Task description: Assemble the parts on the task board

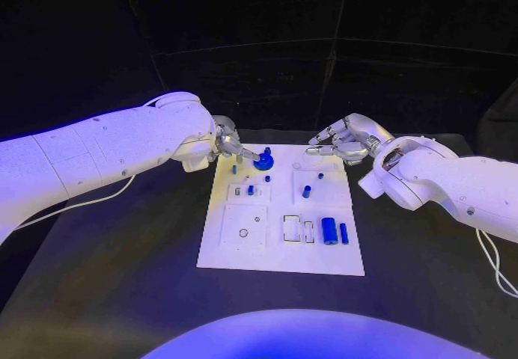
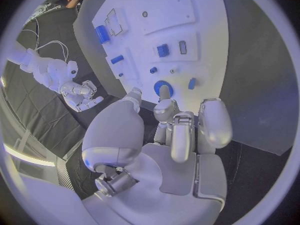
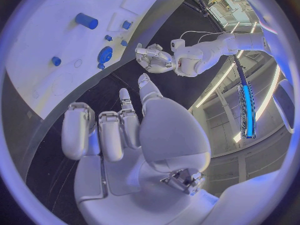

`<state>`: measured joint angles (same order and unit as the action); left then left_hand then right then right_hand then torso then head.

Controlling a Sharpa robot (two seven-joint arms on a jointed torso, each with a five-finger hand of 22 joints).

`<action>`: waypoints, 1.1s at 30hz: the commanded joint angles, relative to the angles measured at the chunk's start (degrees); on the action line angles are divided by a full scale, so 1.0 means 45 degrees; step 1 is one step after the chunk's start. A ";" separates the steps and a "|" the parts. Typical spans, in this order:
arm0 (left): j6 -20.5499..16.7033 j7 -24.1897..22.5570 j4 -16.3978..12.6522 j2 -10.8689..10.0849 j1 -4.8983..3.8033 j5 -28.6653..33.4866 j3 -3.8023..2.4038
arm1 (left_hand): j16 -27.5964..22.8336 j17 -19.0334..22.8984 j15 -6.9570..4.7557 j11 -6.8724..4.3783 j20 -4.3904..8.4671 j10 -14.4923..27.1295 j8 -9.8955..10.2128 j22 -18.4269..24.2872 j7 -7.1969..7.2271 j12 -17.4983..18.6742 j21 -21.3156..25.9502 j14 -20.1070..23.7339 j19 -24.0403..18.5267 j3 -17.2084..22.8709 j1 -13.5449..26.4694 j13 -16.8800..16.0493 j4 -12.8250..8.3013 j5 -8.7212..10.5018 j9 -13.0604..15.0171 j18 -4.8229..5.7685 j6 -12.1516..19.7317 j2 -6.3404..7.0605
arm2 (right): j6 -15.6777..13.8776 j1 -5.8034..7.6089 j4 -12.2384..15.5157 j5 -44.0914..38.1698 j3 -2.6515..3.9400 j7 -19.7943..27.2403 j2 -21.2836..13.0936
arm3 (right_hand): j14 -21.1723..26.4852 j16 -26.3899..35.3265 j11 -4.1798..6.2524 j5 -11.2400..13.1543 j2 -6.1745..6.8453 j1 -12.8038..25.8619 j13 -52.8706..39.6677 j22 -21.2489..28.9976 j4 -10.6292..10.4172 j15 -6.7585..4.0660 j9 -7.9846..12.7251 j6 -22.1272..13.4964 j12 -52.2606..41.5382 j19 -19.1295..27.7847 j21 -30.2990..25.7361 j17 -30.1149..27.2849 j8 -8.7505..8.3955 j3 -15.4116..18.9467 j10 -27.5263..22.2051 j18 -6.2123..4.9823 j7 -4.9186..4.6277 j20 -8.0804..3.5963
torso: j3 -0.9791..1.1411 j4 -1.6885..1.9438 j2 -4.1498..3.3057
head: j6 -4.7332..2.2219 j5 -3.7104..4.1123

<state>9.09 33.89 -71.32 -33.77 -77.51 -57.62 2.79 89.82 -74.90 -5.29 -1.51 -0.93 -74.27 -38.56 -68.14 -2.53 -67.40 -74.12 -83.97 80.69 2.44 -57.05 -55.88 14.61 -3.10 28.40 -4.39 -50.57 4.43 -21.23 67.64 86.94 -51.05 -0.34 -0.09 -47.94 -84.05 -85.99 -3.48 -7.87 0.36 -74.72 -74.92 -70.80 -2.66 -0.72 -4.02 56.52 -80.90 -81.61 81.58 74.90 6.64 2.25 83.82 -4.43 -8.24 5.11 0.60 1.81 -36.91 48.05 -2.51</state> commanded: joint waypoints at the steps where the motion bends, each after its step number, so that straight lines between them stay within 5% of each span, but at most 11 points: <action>1: 0.1104 0.0086 0.0621 0.0177 -0.0237 0.0357 -0.0048 | 0.0039 -0.3355 0.0148 0.0134 -0.0097 0.0159 0.0322 0.0109 -0.0175 0.0084 0.0107 -0.1341 -0.0090 -0.0196 -0.0363 0.0133 0.0022 0.0081 -0.0201 -0.0104 0.0319 -0.0052 | 0.0052 0.0023 -0.0025 -0.0028 0.0007 0.0088 0.0056 | -0.0911 0.0064 0.0020 -0.0070 0.0000 0.0113 -0.1540 0.0011 0.0012 -0.0049 0.0009 0.0001 0.0048 0.0101 -0.0053 0.1466 0.0045 0.0055 -0.0003 0.0114 -0.0007 0.0009 | 0.0007 -0.0006 0.0000 | -0.0060 -0.0055; 12: 0.2135 -0.0331 0.3372 0.1375 -0.0379 0.0332 -0.0022 | 0.0039 -0.3355 0.0349 0.0324 -0.0322 0.0296 0.0842 0.0241 -0.0379 0.0127 0.0265 -0.1341 -0.0151 -0.0707 -0.1111 0.0300 0.0114 0.0077 -0.0668 -0.0157 0.0321 -0.0422 | 0.0103 0.0020 -0.0105 -0.0028 0.0007 0.0103 0.0207 | -0.0910 0.0067 0.0021 -0.0081 -0.0002 0.0129 -0.1533 0.0012 -0.0006 -0.0049 0.0010 -0.0006 0.0056 0.0102 -0.0055 0.1464 0.0048 0.0082 -0.0009 0.0114 -0.0006 0.0008 | -0.0039 -0.0063 -0.0056 | -0.0150 -0.0132; 19: 0.2535 -0.0624 0.4767 0.1962 -0.0193 -0.0030 0.0152 | 0.0039 -0.3355 0.0344 0.0308 -0.0339 0.0280 0.0866 0.0186 -0.0357 0.0089 0.0237 -0.1341 -0.0120 -0.0865 -0.1269 0.0287 0.0139 0.0076 -0.0751 -0.0154 0.0146 -0.0535 | 0.0122 0.0019 -0.0136 -0.0028 0.0007 0.0115 0.0269 | -0.0911 0.0065 0.0022 -0.0091 -0.0009 0.0125 -0.1540 0.0017 -0.0008 -0.0049 0.0010 -0.0008 0.0048 0.0105 -0.0057 0.1467 0.0049 0.0085 -0.0004 0.0113 -0.0006 0.0008 | -0.0052 -0.0051 -0.0079 | -0.0164 -0.0146; 33: 0.2916 -0.1609 0.6400 0.2742 0.0297 -0.0230 0.0203 | 0.0039 -0.3355 0.0340 0.0297 -0.0345 0.0297 0.0926 0.0241 -0.0341 0.0075 0.0297 -0.1341 -0.0146 -0.0985 -0.1578 0.0313 0.0095 0.0072 -0.0871 -0.0172 -0.0009 -0.0777 | 0.0119 0.0017 -0.0208 -0.0028 0.0007 0.0167 0.0406 | -0.0911 0.0065 0.0022 -0.0091 -0.0009 0.0125 -0.1540 0.0017 -0.0008 -0.0049 0.0010 -0.0008 0.0048 0.0105 -0.0057 0.1467 0.0049 0.0085 -0.0004 0.0113 -0.0006 0.0008 | -0.0052 -0.0096 -0.0085 | -0.0141 -0.0212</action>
<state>20.65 29.38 -42.83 -21.57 -76.12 -57.88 3.73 89.82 -74.90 -3.97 -0.31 -1.98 -73.08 -34.62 -67.15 -4.08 -66.98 -73.02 -84.05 80.06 -1.63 -63.49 -54.50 15.09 -3.11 24.53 -4.40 -50.08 0.92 -21.02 67.62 85.91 -51.06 -0.35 0.05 -46.13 -84.05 -85.99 -3.48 -8.14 0.36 -74.72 -74.92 -70.81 -2.66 -0.72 -4.02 56.52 -80.91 -81.61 81.58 74.90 6.64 2.24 83.82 -4.43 -8.24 5.11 0.36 1.44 -37.25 47.46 -3.43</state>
